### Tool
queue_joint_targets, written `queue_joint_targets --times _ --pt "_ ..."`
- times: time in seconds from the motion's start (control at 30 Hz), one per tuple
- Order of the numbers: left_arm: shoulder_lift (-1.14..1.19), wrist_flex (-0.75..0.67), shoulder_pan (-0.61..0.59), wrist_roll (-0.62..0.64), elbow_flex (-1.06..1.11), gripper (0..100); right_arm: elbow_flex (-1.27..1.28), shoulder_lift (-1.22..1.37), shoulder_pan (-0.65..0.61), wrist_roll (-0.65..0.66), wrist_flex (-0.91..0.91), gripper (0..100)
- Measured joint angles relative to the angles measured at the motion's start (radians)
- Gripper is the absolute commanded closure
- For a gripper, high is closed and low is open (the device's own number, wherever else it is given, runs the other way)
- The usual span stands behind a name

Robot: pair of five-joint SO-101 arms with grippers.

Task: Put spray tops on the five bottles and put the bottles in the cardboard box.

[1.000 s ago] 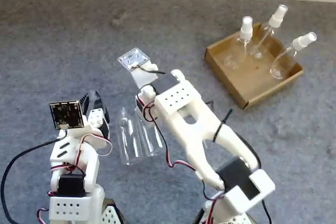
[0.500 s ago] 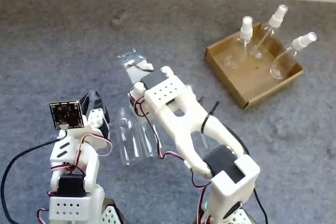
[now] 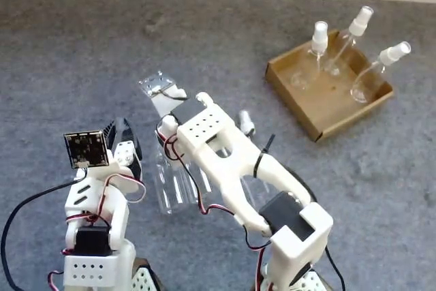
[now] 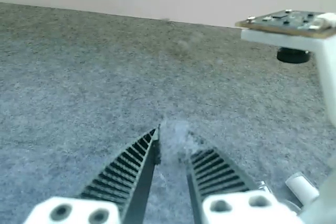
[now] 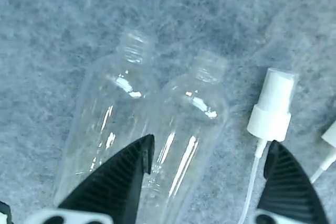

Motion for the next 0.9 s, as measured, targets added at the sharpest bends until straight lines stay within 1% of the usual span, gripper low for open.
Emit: queue_joint_targets --times 0.17,0.57,0.77,0.9 --pt "0.000 0.000 0.000 0.000 0.000 100 0.011 0.014 0.000 0.000 -0.029 70.2" --pt "0.000 0.000 0.000 0.000 0.000 100 0.025 0.160 -0.008 -0.003 -0.068 70.6" --pt "0.000 0.000 0.000 0.000 0.000 100 0.025 0.167 -0.008 0.015 -0.086 86.1" --pt "0.000 0.000 0.000 0.000 0.000 100 0.025 0.167 -0.006 0.046 -0.086 87.0"
